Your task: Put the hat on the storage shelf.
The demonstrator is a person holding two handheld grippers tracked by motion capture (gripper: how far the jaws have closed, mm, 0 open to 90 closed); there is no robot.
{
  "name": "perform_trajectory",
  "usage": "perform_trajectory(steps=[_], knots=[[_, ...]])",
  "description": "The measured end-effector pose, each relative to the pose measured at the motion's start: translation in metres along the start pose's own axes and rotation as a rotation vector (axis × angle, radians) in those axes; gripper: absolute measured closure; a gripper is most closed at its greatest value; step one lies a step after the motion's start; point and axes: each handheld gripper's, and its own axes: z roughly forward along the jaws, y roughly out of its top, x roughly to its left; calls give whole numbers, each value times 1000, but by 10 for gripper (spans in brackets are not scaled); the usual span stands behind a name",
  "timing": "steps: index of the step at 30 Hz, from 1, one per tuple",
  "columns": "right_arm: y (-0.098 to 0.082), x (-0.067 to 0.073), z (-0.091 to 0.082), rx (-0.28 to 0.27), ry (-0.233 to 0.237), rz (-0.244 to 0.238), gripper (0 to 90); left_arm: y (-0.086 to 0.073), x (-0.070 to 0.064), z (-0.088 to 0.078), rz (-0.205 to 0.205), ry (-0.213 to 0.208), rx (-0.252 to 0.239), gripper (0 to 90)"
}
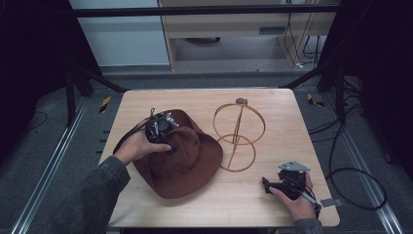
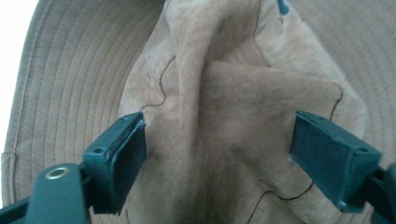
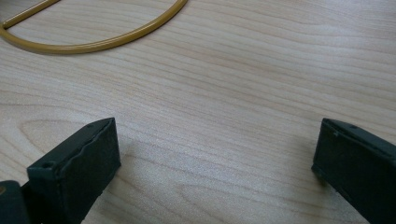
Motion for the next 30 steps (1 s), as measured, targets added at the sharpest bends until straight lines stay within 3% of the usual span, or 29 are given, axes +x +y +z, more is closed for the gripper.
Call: perform_trajectory(steps=[5, 11, 18, 22, 30], knots=[[0, 0, 0, 0, 0, 0, 8, 1, 1, 4, -3, -7, 7, 270], [0, 0, 0, 1, 0, 0, 7, 1, 3, 5, -20, -5, 14, 433], [0, 0, 0, 0, 1, 0, 7, -6, 8, 10, -43, -29, 8, 707], [0, 0, 0, 1, 1, 0, 7, -10, 11, 6, -57, -46, -24, 839], [0, 0, 0, 1, 1, 0, 7, -15, 11, -10, -78, -44, -74, 885]])
